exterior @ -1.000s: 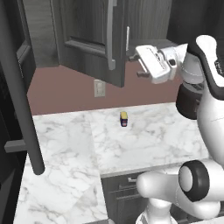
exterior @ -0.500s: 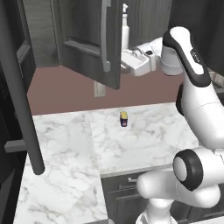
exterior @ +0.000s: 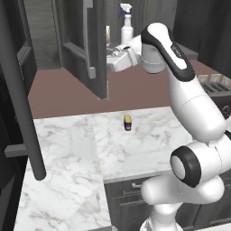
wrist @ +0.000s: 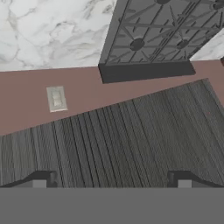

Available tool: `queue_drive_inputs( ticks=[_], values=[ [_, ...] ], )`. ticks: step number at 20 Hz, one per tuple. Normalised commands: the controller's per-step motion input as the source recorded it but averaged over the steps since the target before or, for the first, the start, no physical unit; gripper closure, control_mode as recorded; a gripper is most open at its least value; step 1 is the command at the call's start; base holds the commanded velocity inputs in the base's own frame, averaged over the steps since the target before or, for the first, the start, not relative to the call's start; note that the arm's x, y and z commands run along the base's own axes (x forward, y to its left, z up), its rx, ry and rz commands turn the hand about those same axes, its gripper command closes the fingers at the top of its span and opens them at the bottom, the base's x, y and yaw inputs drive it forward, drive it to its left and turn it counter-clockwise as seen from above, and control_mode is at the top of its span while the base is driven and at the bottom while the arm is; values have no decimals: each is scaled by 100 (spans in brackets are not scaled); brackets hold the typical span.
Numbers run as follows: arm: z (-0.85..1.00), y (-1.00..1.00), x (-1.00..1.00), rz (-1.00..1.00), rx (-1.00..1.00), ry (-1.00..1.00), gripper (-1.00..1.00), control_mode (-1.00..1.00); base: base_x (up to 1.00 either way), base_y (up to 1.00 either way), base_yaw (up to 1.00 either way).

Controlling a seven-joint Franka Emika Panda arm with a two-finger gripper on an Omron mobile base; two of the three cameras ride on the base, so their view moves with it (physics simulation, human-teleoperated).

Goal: Pick the dish brush and spray from the cabinet and place them on the counter.

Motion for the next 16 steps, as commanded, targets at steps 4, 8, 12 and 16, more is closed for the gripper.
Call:
queue_drive_inputs(
  ticks=[4, 8, 12, 16],
  values=[
    [-13, 55, 0, -11, -2, 0, -100, -100, 0, 0, 0],
    [-11, 67, 0, -14, -4, 0, -100, -100, 0, 0, 0],
    [-9, 66, 0, -14, -5, 0, -100, -100, 0, 0, 0],
    [-1, 31, 3, -7, -4, 0, -100, -100, 0, 0, 0]
  ],
)
